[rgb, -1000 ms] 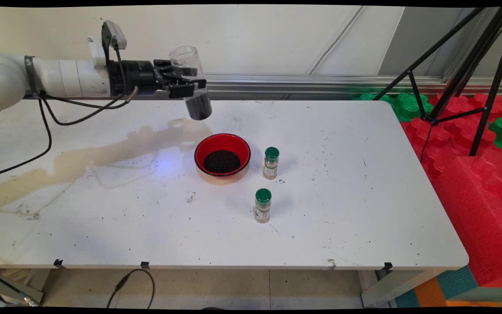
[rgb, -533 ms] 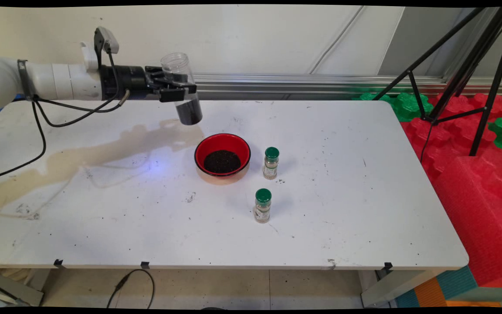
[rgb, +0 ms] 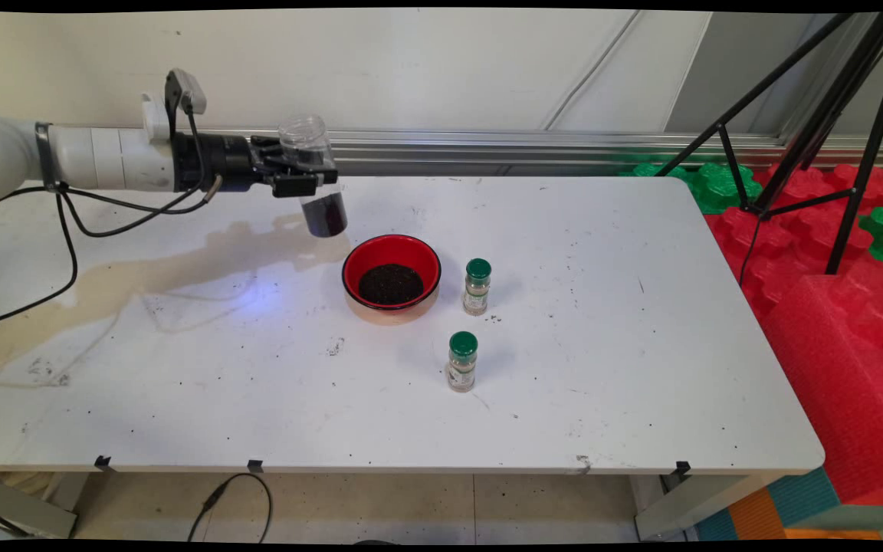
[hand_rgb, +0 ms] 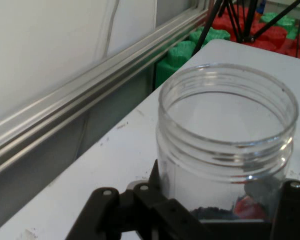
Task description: Place the picked object on the table
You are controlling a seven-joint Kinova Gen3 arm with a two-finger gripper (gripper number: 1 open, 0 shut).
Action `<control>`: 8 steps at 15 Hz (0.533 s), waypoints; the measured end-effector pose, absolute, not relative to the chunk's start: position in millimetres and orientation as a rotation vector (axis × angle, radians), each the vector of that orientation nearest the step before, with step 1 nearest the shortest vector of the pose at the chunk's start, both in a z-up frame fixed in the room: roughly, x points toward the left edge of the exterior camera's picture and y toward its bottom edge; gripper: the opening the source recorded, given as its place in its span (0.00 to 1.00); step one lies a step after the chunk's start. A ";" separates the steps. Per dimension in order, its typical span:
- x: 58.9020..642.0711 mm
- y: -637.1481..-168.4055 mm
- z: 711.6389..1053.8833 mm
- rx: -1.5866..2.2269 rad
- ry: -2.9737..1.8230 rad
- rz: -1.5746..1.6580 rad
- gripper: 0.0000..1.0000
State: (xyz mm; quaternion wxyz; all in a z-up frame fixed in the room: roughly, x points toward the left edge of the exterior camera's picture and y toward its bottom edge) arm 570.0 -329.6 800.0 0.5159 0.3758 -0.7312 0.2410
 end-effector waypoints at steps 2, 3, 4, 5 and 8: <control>572.5 -330.0 792.6 0.906 -1.766 0.567 0.00; 573.8 -330.0 788.9 0.908 -1.770 0.561 0.00; 574.5 -330.3 786.4 0.909 -1.774 0.558 0.00; 575.5 -331.0 782.3 0.910 -1.782 0.554 0.00; 577.9 -331.9 773.1 0.908 -1.804 0.549 0.00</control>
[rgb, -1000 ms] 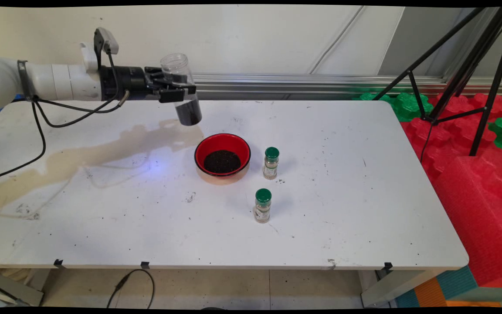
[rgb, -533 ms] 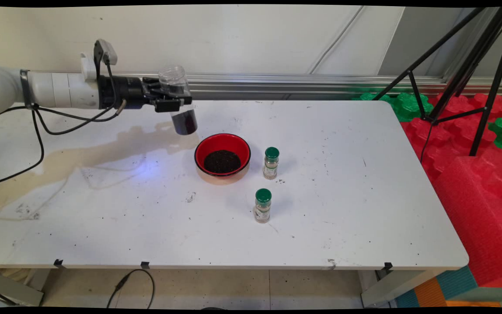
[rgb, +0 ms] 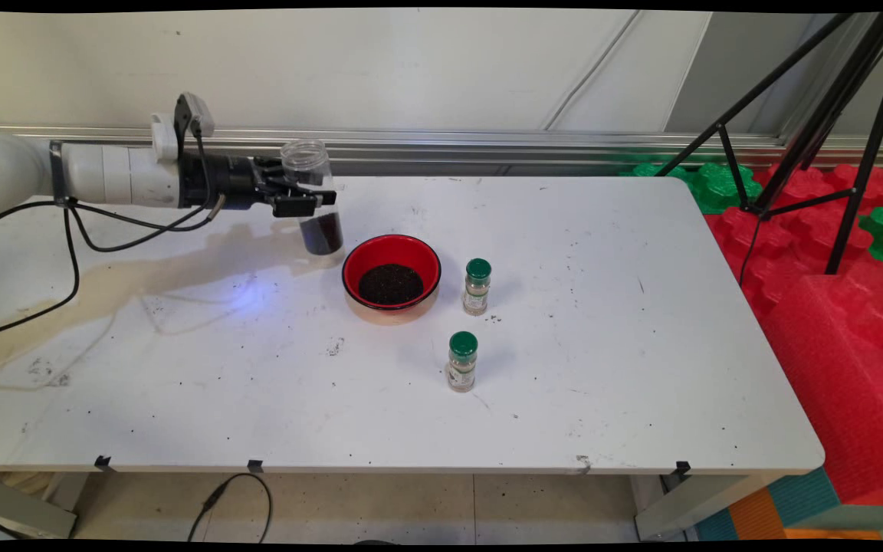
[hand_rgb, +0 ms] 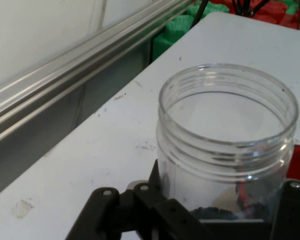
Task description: Place the picked object on the table
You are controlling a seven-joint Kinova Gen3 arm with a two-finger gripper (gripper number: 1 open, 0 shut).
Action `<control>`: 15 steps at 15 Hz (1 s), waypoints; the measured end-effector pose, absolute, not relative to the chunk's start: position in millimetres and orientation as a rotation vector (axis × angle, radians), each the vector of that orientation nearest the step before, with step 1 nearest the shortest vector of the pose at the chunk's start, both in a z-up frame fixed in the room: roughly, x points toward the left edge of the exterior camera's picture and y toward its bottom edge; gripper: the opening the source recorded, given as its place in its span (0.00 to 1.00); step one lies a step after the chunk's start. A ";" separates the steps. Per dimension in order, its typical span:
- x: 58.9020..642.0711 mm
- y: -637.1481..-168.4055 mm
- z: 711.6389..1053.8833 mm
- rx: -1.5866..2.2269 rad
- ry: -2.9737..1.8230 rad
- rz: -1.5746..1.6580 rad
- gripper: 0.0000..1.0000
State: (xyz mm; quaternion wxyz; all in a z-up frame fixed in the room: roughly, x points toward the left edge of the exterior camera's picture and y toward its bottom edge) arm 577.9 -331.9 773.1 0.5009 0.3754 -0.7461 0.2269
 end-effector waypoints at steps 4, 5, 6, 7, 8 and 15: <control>580.1 -333.2 763.5 0.903 -1.831 0.544 0.00; 580.6 -333.8 761.1 0.902 -1.838 0.543 0.00; 581.0 -334.2 759.5 0.902 -1.843 0.542 0.00; 581.4 -334.9 757.8 0.902 -1.848 0.541 0.00; 581.8 -335.2 756.2 0.901 -1.852 0.541 0.00; 583.5 -335.5 748.7 0.899 -1.876 0.537 0.00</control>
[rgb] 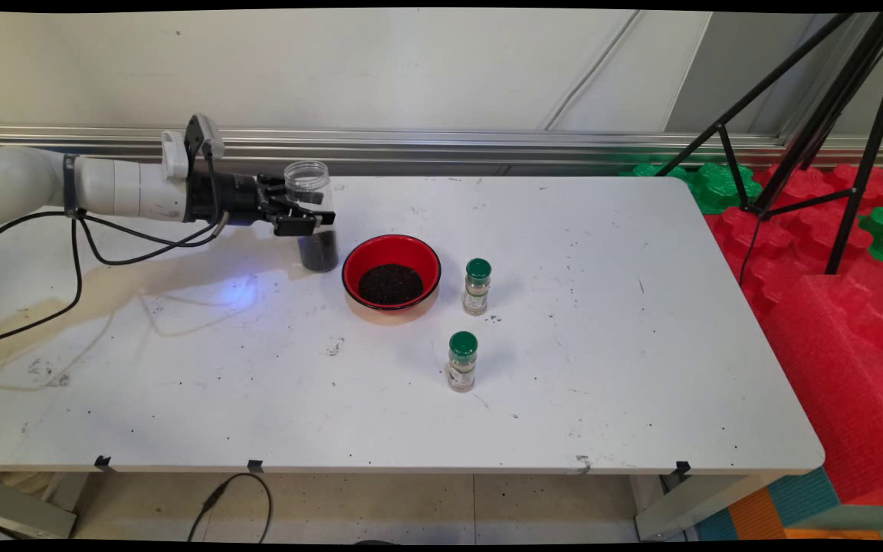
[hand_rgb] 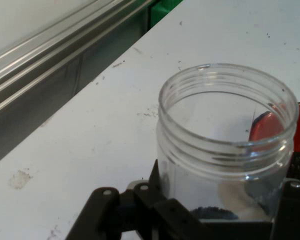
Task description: Place the picked object on the table
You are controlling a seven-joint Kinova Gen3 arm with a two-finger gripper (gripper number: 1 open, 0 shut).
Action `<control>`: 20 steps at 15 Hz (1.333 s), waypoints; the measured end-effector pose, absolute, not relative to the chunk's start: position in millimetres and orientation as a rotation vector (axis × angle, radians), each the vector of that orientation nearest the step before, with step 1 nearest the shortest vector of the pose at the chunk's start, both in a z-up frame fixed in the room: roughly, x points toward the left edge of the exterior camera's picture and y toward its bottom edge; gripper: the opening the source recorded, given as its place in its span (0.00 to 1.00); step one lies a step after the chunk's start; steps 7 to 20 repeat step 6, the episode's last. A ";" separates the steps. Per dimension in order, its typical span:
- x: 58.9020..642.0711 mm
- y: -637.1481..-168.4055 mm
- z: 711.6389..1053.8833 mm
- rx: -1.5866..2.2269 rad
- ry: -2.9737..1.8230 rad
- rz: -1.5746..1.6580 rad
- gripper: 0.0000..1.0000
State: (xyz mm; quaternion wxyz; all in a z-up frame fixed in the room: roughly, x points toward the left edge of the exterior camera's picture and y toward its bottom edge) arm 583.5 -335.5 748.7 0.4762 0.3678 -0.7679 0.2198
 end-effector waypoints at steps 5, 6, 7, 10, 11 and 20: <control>586.0 -334.6 746.1 0.899 -1.886 0.539 1.00; 586.5 -334.2 746.1 0.899 -1.887 0.540 1.00; 586.5 -334.2 746.1 0.899 -1.887 0.540 1.00; 586.5 -334.2 746.1 0.899 -1.887 0.540 1.00; 586.5 -334.2 746.1 0.899 -1.887 0.540 1.00; 586.5 -334.2 746.1 0.899 -1.887 0.540 1.00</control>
